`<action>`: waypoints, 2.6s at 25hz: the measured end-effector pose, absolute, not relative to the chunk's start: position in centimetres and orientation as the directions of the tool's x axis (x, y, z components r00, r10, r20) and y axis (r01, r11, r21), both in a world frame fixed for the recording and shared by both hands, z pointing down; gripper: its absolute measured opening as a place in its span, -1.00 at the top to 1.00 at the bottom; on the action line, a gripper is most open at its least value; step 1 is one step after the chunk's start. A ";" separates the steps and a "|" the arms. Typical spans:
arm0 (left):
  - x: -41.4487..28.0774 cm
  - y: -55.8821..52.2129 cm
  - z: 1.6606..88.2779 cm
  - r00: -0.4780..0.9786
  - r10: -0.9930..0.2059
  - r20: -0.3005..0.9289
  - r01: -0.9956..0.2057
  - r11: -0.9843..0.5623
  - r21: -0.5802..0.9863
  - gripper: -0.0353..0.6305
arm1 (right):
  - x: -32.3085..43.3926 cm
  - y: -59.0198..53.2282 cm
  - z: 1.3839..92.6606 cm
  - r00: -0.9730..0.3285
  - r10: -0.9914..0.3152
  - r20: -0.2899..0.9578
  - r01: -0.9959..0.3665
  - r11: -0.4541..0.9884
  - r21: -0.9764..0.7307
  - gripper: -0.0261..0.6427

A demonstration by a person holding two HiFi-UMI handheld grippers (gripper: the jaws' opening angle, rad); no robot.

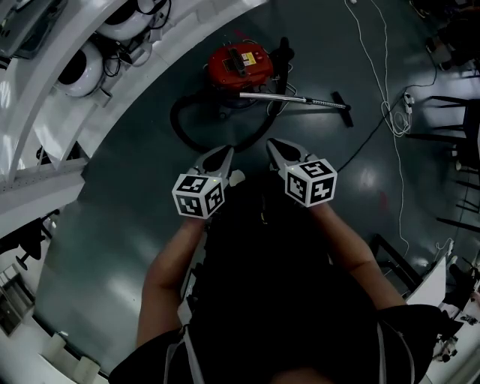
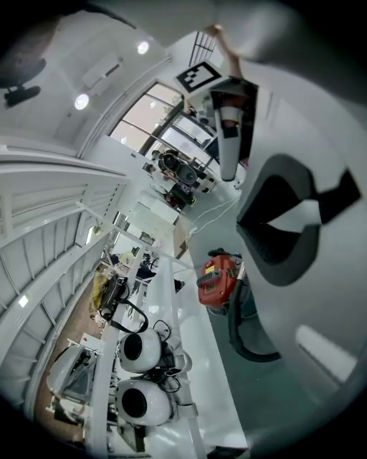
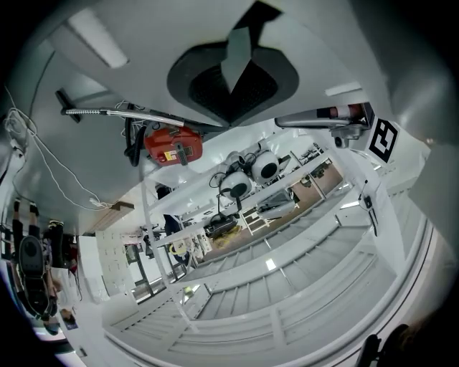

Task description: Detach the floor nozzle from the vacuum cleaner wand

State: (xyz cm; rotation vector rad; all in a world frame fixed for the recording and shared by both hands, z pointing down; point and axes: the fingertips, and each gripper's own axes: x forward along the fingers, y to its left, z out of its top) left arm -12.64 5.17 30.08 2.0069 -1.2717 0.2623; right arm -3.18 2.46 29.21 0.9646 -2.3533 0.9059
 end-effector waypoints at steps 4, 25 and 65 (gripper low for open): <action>-12.1 3.8 30.6 0.482 -0.700 0.528 -0.852 -0.235 0.467 0.87 | -3.2 0.7 30.0 -0.671 -0.438 0.598 -0.724 0.562 -0.401 0.93; -10.1 -3.3 39.4 0.382 -0.685 0.620 -0.887 -0.082 0.455 0.87 | -1.6 -8.3 40.3 -0.668 -0.296 0.682 -0.679 0.618 -0.396 0.93; -17.5 -14.4 59.1 0.164 -0.662 0.731 -0.838 0.297 0.457 0.86 | -7.1 -17.3 62.7 -0.599 -0.144 0.788 -0.536 0.804 -0.260 0.92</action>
